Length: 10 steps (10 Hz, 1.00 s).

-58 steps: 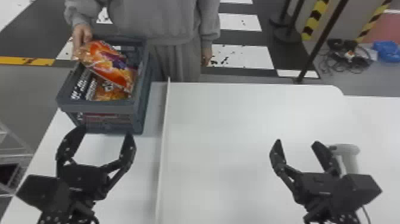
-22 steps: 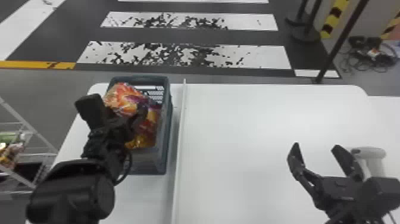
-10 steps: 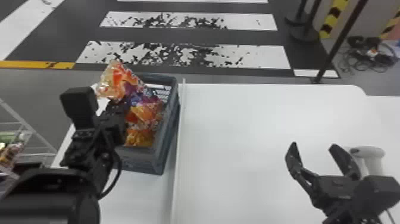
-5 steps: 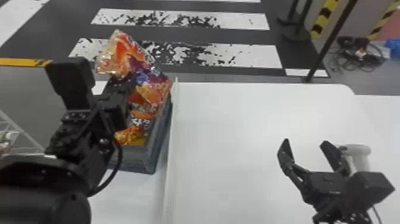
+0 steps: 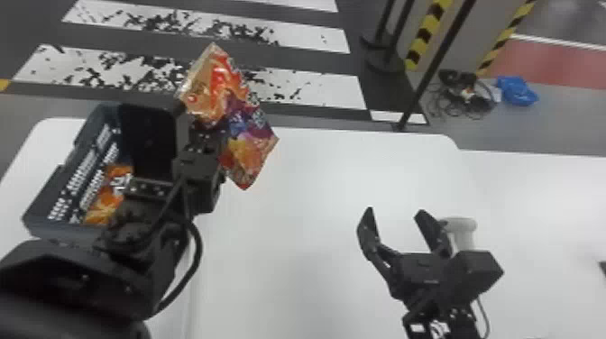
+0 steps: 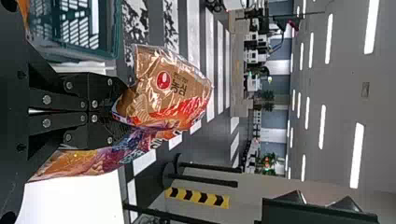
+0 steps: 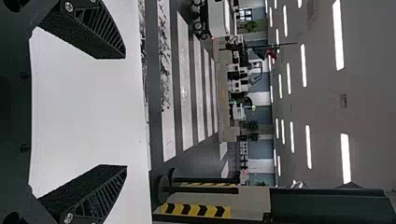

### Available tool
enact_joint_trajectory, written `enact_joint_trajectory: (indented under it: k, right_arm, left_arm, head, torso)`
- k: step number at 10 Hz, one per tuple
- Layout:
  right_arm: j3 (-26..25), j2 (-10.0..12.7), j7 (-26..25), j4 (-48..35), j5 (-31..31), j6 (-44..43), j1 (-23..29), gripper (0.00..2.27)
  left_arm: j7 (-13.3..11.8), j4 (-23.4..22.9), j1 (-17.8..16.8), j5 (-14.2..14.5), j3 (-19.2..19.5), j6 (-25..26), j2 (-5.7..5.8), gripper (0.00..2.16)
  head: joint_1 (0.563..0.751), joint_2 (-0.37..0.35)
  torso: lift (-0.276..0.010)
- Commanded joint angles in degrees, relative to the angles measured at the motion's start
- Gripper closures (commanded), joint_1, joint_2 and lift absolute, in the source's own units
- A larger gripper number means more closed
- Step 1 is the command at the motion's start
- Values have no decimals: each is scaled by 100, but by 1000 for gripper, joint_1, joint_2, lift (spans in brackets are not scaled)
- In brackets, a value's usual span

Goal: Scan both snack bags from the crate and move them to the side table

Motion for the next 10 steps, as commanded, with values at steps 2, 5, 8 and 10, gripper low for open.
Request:
enact_joint_trajectory:
  k: [2,5,8,10]
  right_arm:
    - [-7,5,-8,5,-7,59,-32,83]
    - [-7,5,-17,14,-7,77,-49,83]
    - [-7,5,-17,23,-7,112,-67,83]
    - [1,5,-17,23,-7,112,-67,83]
  left_arm:
    - [-155,1208,5,506,-182,-1511,-41,2142]
    - [-682,2746,-153,1491,-173,-2883,-41,2138]
    - [-1587,4179,-575,2651,-50,-3252,-41,2034]
    - [-2545,4961,-882,3152,73,-3234,-41,1504]
  head:
    - [695,-258]
    - [695,-315]
    - [695,-345]
    - [695,-350]
  torso:
    - [-75]
    - [-75]
    - [-75]
    - [-75]
